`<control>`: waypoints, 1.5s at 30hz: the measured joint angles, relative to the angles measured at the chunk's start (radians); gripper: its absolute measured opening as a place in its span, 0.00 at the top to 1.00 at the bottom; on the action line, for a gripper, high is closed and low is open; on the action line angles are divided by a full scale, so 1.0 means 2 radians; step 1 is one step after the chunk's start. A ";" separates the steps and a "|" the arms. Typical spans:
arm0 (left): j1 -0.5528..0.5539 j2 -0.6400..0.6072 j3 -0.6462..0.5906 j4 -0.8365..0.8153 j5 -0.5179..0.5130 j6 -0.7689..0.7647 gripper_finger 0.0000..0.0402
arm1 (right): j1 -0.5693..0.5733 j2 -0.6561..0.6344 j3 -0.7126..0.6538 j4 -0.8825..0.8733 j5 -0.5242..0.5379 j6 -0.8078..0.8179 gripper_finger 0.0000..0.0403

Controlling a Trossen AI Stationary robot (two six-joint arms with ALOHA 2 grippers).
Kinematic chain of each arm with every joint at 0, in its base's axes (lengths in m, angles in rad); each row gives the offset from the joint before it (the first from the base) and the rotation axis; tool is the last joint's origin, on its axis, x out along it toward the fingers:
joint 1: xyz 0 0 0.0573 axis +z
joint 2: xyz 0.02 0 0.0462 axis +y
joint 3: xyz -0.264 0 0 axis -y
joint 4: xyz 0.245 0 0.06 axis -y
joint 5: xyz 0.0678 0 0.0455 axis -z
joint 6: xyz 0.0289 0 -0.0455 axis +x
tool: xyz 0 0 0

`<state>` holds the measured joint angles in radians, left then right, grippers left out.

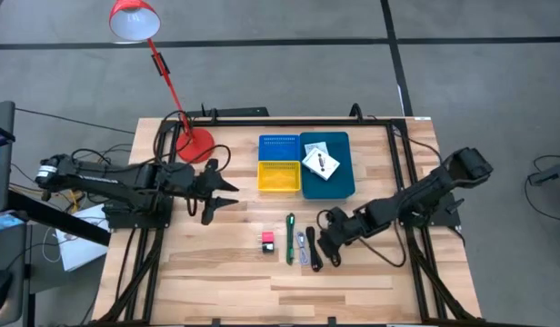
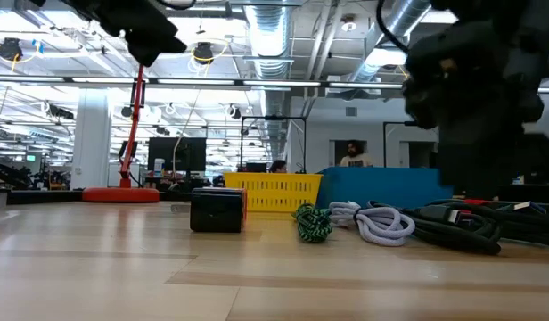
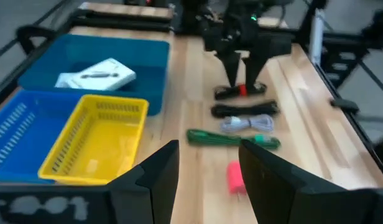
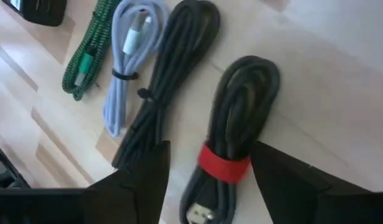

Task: Pick and place items into bin
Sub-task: Put the right black charger cable into the yellow bin

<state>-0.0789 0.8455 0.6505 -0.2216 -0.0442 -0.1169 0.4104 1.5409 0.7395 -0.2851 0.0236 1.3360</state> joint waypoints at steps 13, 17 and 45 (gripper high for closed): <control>-0.017 -0.001 0.000 0.008 0.011 0.013 0.61 | 0.014 0.063 0.005 -0.007 0.018 0.017 0.58; -0.017 -0.001 0.000 0.041 0.011 0.012 0.61 | 0.037 0.042 0.008 -0.029 0.091 0.041 0.75; -0.046 0.001 0.000 0.015 0.037 -0.027 0.61 | -0.143 0.033 0.213 0.003 0.287 -0.455 0.90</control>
<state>-0.1719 0.8474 0.6502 -0.1915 0.0307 -0.1719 0.1251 1.6077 1.1664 -0.2794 0.5976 0.4252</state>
